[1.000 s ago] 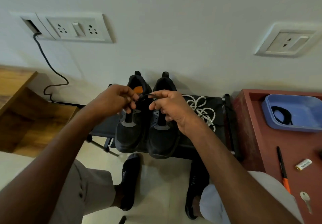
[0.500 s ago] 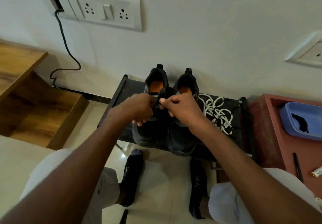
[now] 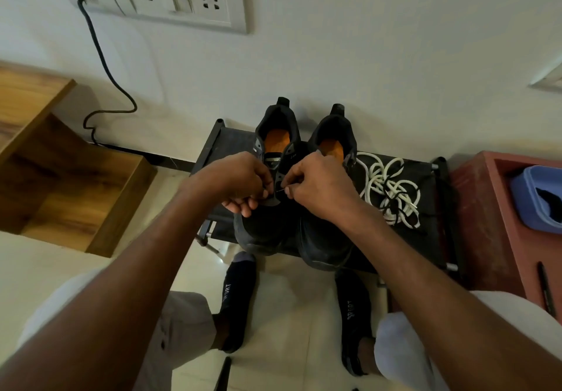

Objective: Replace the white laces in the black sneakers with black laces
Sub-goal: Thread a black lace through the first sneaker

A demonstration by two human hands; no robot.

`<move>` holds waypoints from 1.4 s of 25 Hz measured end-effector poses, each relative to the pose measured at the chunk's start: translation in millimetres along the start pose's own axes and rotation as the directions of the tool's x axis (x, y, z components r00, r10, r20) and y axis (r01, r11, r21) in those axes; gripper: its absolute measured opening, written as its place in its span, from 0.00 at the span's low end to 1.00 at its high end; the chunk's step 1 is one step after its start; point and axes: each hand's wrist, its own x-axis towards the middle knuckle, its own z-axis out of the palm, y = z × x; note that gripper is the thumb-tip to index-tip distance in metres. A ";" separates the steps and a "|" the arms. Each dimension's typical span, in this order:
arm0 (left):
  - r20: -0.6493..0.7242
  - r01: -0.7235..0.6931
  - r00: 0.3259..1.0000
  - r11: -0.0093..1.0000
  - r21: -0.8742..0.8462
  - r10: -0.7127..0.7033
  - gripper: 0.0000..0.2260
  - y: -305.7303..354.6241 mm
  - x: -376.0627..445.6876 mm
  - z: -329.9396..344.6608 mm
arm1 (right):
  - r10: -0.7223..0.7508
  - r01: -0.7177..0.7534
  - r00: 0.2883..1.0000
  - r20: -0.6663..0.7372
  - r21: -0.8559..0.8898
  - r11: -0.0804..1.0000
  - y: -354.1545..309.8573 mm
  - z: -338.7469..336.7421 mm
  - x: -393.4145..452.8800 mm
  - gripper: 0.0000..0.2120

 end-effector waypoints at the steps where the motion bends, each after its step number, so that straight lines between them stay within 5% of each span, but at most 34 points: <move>1: -0.006 0.004 1.000 1.000 -0.018 -0.004 0.07 -0.2 0.1 0.4 | -0.003 0.003 1.000 -0.016 -0.015 1.000 0.6 1.7 -0.6 0.07; 20: -0.021 0.010 1.000 0.993 -0.117 -0.013 0.07 2.7 0.5 7.9 | 0.045 -0.048 0.997 -0.070 -0.055 0.997 -1.6 12.4 -4.7 0.03; 29: -0.014 -0.004 1.000 0.995 -0.104 0.002 0.11 1.6 -1.6 9.7 | 0.047 -0.043 0.992 -0.115 0.039 0.998 -6.5 17.3 -6.8 0.12; 35: 0.030 0.002 1.000 0.996 -0.089 0.000 0.12 -0.8 1.8 7.6 | -0.046 0.038 0.995 -0.084 -0.089 0.995 -4.9 15.2 -7.7 0.14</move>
